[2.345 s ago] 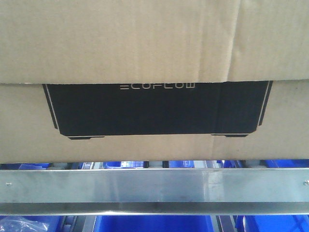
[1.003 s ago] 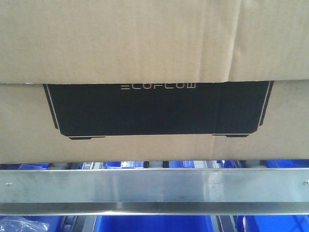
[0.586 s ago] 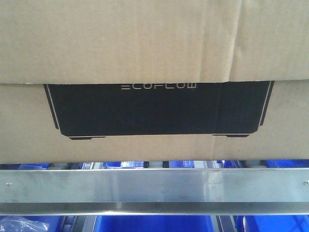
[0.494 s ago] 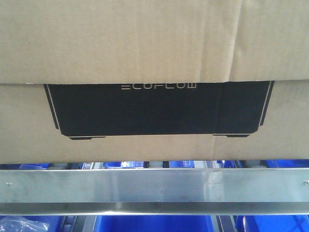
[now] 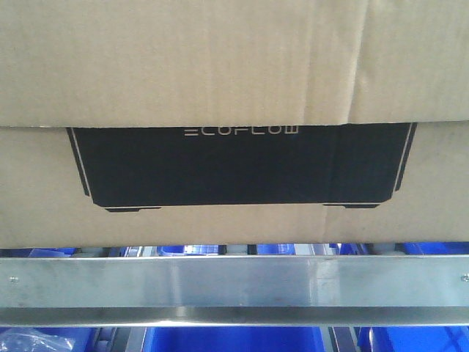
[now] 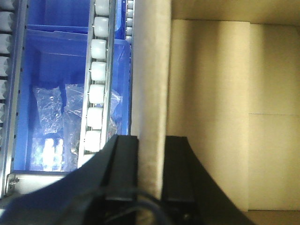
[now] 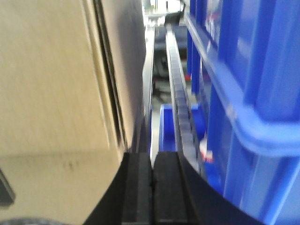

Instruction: Grab box from left shelf to table start

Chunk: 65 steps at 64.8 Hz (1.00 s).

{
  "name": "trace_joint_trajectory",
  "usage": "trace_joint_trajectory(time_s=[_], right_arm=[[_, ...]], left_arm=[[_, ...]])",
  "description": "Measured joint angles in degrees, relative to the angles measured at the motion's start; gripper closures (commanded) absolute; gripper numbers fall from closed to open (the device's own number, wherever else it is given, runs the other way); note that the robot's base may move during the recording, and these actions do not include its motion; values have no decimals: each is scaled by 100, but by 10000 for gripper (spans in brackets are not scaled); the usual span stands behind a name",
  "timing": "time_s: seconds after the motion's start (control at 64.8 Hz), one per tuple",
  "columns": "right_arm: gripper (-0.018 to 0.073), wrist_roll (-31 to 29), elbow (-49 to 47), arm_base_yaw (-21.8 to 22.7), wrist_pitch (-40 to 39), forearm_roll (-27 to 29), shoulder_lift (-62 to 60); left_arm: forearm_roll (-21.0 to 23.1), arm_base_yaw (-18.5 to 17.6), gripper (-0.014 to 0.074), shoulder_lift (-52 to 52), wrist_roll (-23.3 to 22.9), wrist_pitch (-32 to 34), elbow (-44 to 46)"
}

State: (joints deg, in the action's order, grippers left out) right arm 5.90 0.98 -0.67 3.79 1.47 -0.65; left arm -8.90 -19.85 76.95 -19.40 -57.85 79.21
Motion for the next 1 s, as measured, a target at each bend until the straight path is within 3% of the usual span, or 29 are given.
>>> trace_joint_trajectory(time_s=[0.355, 0.771, 0.849, 1.003], right_arm=[[512, 2, -2050, 0, 2667, 102, 1026], [507, -154, -3007, 0, 3370, 207, 1359], [463, -302, -3398, 0, 3616, 207, 1540], [259, -454, -4066, 0, 3996, 207, 2099]], left_arm=[[11, 0, 699, 0, 0, -8, 13], [21, 0, 699, 0, 0, -8, 13], [21, 0, 699, 0, 0, -8, 13], [21, 0, 699, 0, 0, -8, 13]])
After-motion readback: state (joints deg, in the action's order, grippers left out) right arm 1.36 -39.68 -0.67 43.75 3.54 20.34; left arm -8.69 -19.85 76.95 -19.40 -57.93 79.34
